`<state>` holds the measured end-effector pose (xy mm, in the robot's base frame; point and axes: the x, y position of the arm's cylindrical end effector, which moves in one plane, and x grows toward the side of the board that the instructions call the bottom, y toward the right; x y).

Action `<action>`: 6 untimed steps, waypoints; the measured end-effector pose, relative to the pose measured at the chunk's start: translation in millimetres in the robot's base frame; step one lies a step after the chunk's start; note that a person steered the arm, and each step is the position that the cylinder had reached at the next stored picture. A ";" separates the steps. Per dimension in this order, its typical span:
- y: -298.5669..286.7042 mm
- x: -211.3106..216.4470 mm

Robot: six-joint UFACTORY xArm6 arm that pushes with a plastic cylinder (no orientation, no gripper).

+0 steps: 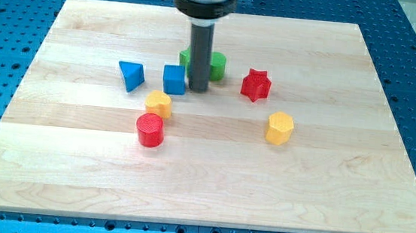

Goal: Push the blue cube to the blue triangle

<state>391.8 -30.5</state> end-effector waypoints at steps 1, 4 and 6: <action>-27.1 -5.9; -57.2 -5.9; -84.0 -5.9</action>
